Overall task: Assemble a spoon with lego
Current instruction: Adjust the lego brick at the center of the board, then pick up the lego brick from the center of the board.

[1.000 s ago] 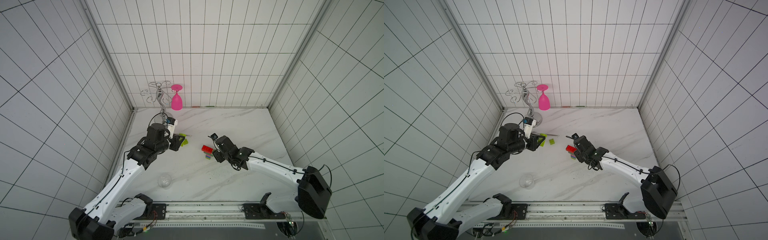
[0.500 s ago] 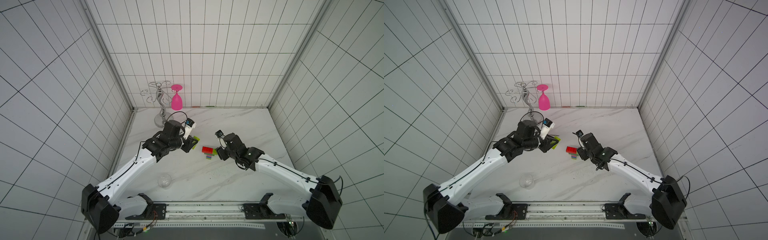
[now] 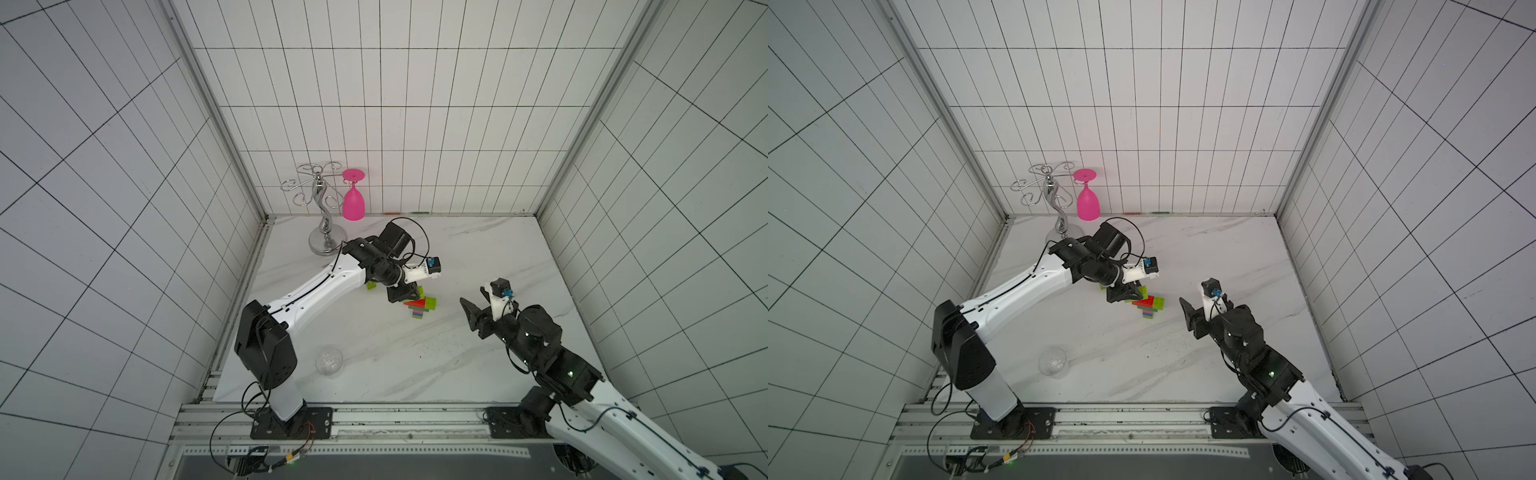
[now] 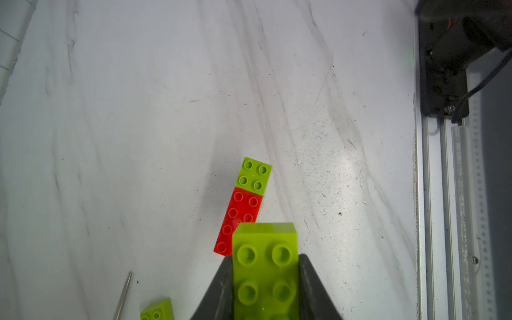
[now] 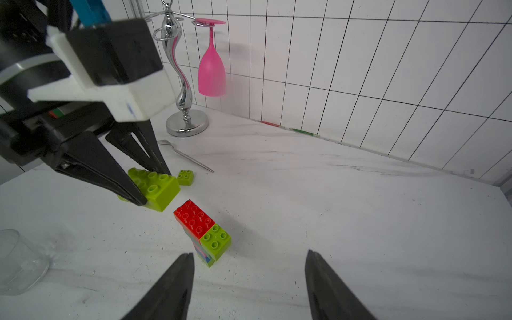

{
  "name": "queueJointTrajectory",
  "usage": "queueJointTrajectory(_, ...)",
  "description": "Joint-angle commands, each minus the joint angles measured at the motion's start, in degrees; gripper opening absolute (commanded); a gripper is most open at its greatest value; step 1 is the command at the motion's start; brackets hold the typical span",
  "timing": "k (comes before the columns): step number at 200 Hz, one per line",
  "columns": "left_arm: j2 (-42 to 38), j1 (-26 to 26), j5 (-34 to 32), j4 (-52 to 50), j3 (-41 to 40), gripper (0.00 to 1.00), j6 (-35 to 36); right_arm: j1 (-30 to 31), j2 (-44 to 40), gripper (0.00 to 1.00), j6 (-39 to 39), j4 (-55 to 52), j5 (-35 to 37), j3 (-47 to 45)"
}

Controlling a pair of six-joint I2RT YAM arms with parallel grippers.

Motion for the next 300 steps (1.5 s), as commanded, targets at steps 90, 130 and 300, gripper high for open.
queueJointTrajectory(90, 16.2, -4.8, -10.4, -7.7, 15.6, 0.16, 13.2, -0.4, -8.5, 0.67, 2.6, 5.3, -2.4, -5.4)
queueJointTrajectory(130, 16.1, -4.2, -8.8, -7.3, 14.5, 0.17, 14.0, -0.4, -8.2, 0.67, 2.6, 5.4, -3.3, -5.3)
queueJointTrajectory(300, 15.8, -2.3, -4.5, 1.0, 8.1, 0.17, 14.7, -0.4, -6.8, 0.67, 2.1, 5.5, -3.4, -5.2)
